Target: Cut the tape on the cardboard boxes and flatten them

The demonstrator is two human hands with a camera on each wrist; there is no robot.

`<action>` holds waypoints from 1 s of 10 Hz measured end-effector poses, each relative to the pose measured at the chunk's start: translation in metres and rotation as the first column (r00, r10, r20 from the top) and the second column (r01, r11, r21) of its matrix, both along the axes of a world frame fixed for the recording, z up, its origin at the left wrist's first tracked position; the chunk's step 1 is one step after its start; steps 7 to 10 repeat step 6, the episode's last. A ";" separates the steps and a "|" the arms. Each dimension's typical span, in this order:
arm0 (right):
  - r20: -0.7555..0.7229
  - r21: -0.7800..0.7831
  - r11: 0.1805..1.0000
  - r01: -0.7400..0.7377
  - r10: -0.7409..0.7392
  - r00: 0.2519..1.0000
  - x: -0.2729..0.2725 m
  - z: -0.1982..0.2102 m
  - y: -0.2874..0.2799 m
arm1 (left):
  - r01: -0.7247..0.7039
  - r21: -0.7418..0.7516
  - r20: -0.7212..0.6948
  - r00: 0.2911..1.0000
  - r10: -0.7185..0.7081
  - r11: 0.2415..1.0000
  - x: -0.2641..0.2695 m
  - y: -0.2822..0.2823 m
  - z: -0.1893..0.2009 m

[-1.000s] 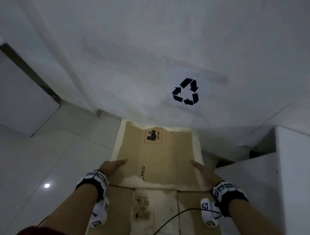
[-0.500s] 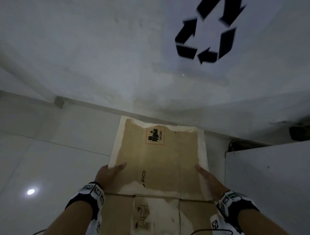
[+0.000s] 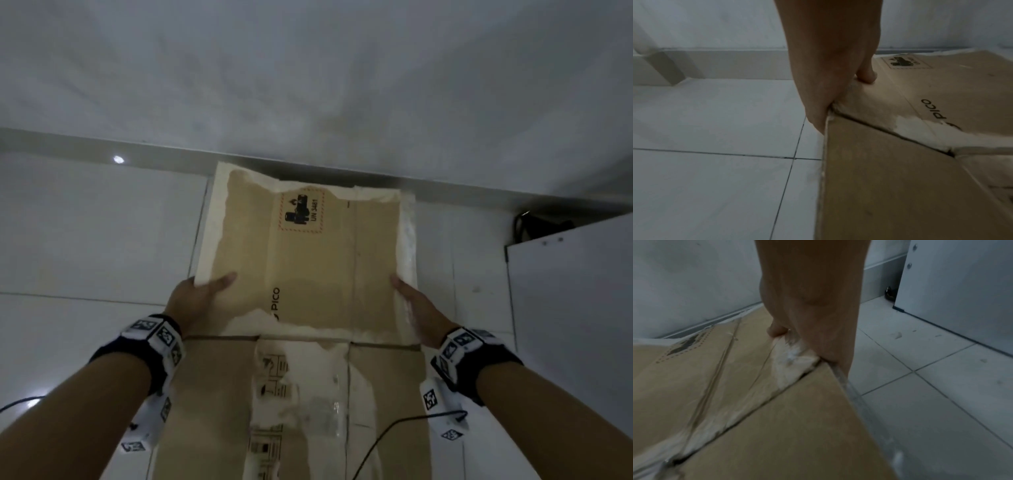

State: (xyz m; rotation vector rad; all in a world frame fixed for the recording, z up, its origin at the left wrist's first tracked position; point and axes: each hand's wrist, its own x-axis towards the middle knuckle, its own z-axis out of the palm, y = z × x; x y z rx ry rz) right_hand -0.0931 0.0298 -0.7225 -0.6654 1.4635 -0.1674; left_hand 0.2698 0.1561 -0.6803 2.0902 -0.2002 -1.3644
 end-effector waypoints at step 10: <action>-0.533 -0.216 0.976 -0.013 -0.106 0.839 0.046 -0.004 -0.016 | 0.136 0.337 0.655 0.676 -0.337 0.931 -0.021 -0.039 -0.046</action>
